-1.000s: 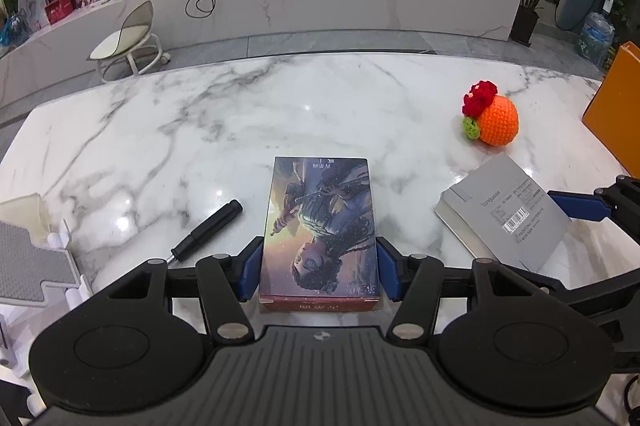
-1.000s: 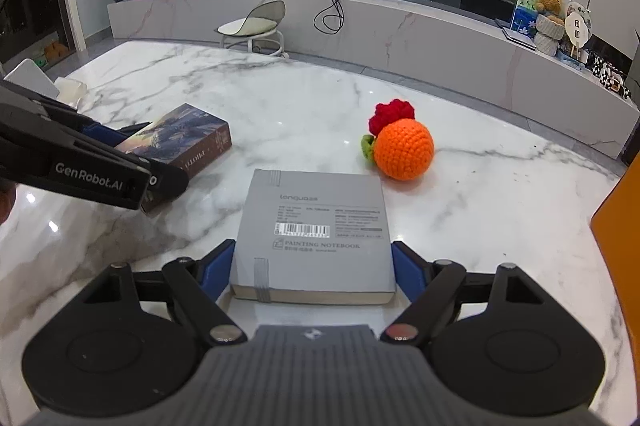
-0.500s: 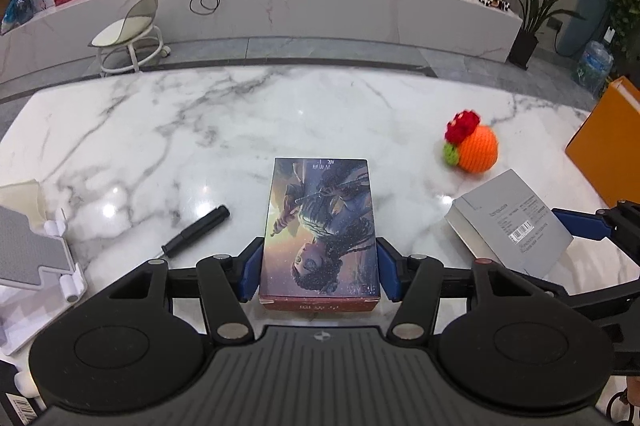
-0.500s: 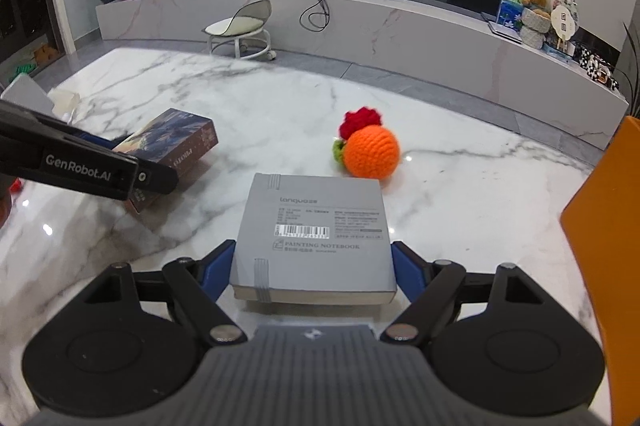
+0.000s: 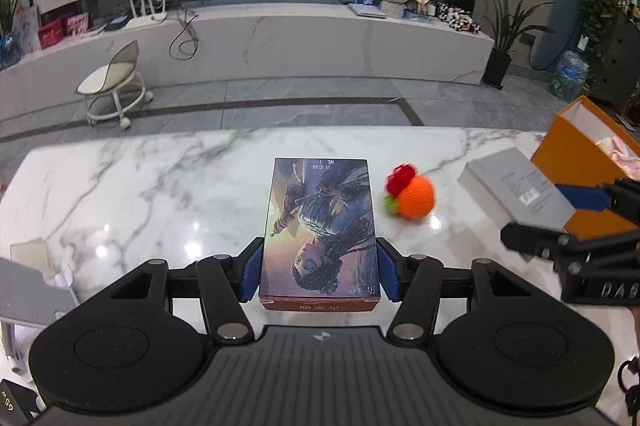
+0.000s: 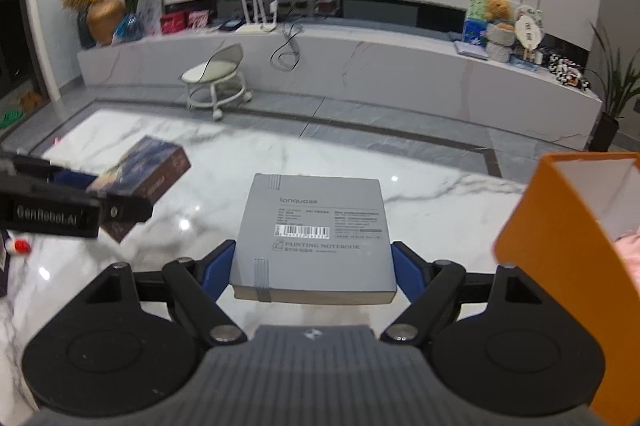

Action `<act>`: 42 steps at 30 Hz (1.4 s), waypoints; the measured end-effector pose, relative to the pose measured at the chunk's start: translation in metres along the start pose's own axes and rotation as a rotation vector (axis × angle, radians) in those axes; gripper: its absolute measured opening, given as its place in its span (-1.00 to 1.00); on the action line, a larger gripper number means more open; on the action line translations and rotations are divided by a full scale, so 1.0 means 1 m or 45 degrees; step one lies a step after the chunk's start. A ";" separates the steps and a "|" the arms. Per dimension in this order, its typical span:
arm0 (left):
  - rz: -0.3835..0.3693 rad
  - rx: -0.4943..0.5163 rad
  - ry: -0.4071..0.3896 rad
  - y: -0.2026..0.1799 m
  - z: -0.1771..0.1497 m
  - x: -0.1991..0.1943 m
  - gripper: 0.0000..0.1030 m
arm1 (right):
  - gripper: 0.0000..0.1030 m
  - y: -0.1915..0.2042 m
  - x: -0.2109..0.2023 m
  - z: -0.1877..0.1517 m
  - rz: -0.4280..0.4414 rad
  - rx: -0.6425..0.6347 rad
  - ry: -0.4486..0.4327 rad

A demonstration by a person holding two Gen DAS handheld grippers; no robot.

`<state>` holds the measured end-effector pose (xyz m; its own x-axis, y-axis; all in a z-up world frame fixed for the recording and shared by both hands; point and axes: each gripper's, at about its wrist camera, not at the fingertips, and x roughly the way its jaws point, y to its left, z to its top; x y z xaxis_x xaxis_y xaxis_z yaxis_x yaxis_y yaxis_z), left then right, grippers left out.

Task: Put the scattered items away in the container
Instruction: 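Carry the book with the left tool while the right tool carries the grey box toward the orange box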

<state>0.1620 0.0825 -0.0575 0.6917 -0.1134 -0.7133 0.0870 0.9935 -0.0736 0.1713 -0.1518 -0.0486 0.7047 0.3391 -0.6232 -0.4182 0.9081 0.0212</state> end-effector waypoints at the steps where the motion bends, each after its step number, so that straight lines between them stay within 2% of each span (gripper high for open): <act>1: -0.004 0.005 -0.005 -0.004 0.001 -0.001 0.28 | 0.60 -0.004 -0.005 0.002 -0.004 0.010 -0.011; 7: -0.003 0.070 -0.032 -0.033 0.011 -0.008 0.28 | 0.60 -0.027 -0.034 0.016 -0.040 0.069 -0.085; 24: -0.151 0.263 -0.164 -0.142 0.070 -0.029 0.28 | 0.60 -0.113 -0.103 0.042 -0.163 0.285 -0.270; 32: -0.240 0.335 -0.189 -0.197 0.089 -0.013 0.28 | 0.60 -0.164 -0.117 0.040 -0.236 0.427 -0.296; 42: -0.319 0.398 -0.161 -0.246 0.094 0.022 0.28 | 0.60 -0.202 -0.110 0.028 -0.284 0.498 -0.275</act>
<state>0.2236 -0.1656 0.0102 0.7022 -0.3707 -0.6078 0.4634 0.8861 -0.0052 0.1941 -0.3652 0.0376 0.8725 0.1315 -0.4705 -0.0264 0.9744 0.2233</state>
